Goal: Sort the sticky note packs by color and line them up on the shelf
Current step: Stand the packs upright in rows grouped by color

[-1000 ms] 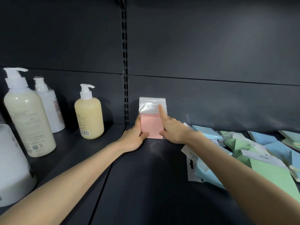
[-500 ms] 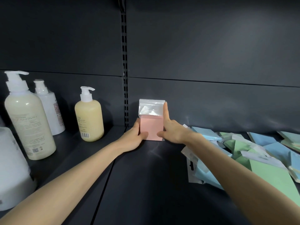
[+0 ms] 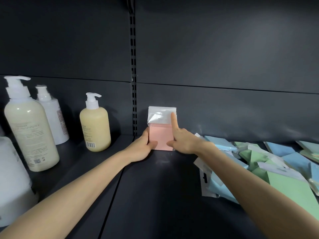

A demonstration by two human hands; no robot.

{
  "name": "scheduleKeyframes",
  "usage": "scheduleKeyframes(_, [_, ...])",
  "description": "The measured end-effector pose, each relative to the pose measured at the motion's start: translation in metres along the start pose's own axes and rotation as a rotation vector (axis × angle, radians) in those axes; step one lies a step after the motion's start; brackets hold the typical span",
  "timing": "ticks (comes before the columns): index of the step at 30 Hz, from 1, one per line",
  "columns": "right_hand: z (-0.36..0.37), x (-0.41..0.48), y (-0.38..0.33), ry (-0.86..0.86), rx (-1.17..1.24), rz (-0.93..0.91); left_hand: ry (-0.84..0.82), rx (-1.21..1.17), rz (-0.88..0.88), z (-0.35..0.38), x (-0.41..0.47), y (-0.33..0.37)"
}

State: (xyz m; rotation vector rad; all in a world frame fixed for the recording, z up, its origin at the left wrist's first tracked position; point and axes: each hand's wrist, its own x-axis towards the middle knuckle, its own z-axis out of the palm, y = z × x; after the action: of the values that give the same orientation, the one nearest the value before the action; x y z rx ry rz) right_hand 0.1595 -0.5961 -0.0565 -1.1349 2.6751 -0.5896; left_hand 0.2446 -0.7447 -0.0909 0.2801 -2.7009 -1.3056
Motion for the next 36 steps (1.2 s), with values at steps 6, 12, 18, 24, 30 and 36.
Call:
scheduleKeyframes(6, [-0.005,-0.003,-0.001,0.049,-0.043,0.028,0.131,0.093,-0.006,-0.002,-0.003,0.005])
scheduleKeyframes(12, [-0.009,-0.004,-0.007,0.091,-0.071,0.031,0.159,0.132,-0.026,-0.004,-0.003,0.007])
scheduleKeyframes(18, [-0.017,-0.01,-0.01,0.14,-0.073,0.022,0.275,0.149,0.002,-0.009,-0.005,0.012])
scheduleKeyframes(24, [-0.035,-0.028,-0.008,0.247,-0.069,-0.001,0.365,0.228,0.106,-0.018,-0.017,0.024])
scheduleKeyframes(30, [-0.055,-0.061,0.004,0.367,-0.088,-0.011,0.43,0.37,0.265,-0.014,-0.035,0.048])
scheduleKeyframes(36, [-0.068,-0.1,0.032,0.395,-0.109,0.007,0.372,0.425,0.359,0.016,-0.049,0.079])
